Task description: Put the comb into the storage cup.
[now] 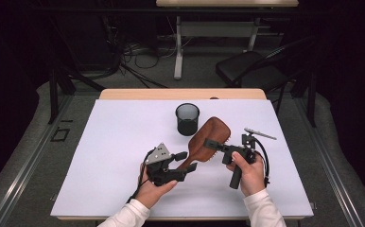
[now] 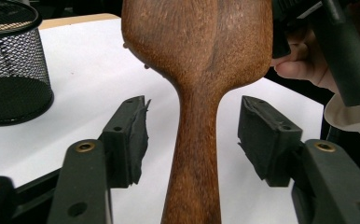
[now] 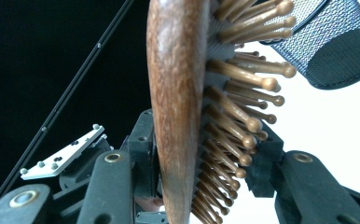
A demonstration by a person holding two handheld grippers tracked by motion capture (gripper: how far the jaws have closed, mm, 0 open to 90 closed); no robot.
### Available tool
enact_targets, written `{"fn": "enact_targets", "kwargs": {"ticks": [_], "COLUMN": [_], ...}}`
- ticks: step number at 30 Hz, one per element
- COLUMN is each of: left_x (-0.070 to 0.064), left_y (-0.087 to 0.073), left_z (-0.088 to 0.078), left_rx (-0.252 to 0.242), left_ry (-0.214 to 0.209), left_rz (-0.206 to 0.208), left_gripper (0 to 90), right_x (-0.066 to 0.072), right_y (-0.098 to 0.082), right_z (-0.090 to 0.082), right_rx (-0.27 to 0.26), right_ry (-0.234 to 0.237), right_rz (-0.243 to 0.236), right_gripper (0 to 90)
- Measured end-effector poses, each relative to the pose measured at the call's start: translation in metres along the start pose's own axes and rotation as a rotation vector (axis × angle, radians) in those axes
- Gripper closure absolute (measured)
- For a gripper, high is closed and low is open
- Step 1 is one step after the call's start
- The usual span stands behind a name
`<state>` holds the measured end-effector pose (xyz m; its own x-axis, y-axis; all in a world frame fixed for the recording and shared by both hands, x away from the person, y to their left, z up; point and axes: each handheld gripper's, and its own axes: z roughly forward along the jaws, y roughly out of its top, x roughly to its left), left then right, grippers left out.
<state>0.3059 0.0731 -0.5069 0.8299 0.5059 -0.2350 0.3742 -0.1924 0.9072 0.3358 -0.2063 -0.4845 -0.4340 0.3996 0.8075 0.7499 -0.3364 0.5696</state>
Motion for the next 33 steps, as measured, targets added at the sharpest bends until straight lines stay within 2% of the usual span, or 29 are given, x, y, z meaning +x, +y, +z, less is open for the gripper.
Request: {"fn": "enact_targets", "kwargs": {"ticks": [5,12,15,22,26,33], "left_x": [0.0,0.001,0.001,0.002,0.004,0.007], "left_y": [0.001,0.003,0.003,0.006,0.007,0.009], "left_z": [0.0,-0.002,-0.003,-0.005,-0.007,-0.009], "left_rx": [-0.006,-0.027,-0.026,-0.037,-0.048,-0.043], "left_ry": [0.019,0.016,0.008,0.021,0.008,0.015], "left_rz": [0.006,0.006,0.007,0.012,0.003,-0.006], "left_gripper": [38.2,35.4,35.3,35.2,35.2,35.2], "right_x": [-0.001,-0.003,-0.004,-0.005,-0.007,-0.009], "right_y": [0.001,0.003,0.003,0.004,0.005,0.007], "right_z": [-0.002,-0.005,-0.005,-0.008,-0.01,-0.013], "right_rx": [-0.019,-0.048,-0.046,-0.044,-0.051,-0.061], "right_ry": [-0.004,-0.012,-0.017,-0.031,-0.039,-0.047], "right_rz": [-0.003,-0.001,-0.003,-0.01,-0.007,-0.009], "right_gripper": [54.2,54.2,54.2,54.1,54.1,54.1]}}
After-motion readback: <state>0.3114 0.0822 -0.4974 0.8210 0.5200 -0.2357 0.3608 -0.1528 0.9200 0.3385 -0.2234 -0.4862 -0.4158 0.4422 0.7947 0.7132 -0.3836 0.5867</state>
